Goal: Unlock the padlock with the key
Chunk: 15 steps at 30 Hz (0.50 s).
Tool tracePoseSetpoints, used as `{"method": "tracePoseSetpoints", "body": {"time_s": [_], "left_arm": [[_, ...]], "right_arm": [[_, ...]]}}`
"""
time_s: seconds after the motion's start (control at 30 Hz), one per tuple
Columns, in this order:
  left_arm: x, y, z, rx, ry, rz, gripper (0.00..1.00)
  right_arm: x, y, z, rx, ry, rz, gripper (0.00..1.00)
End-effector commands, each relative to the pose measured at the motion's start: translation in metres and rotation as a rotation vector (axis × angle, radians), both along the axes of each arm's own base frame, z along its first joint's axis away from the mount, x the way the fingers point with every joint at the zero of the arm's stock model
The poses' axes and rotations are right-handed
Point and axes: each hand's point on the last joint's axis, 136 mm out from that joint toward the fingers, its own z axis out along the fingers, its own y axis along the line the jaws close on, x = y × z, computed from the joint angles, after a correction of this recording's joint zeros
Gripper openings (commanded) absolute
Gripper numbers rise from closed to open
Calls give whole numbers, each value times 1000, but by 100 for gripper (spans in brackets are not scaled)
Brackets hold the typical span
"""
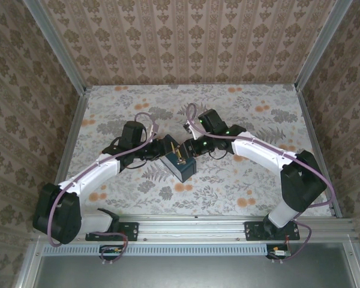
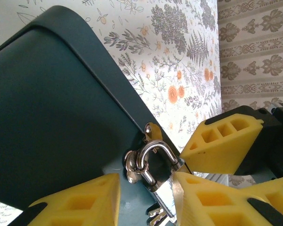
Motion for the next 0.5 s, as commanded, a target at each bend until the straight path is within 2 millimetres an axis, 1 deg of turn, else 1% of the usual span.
{"method": "tracePoseSetpoints", "body": {"time_s": [0.0, 0.1, 0.23, 0.37, 0.47], "left_arm": [[-3, 3, -5, 0, 24, 21, 35], [-6, 8, 7, 11, 4, 28, 36], [-11, 15, 18, 42, -5, 41, 37], [-18, 22, 11, 51, 35, 79, 36], [-26, 21, 3, 8, 83, 110, 36]], "right_arm": [[-13, 5, 8, 20, 8, 3, 40], [-13, 3, 5, -11, 1, -31, 43], [-12, 0, 2, -67, 8, -78, 43], [-11, 2, -1, -75, 32, -132, 43], [-13, 7, -1, -70, 37, -149, 43]]}}
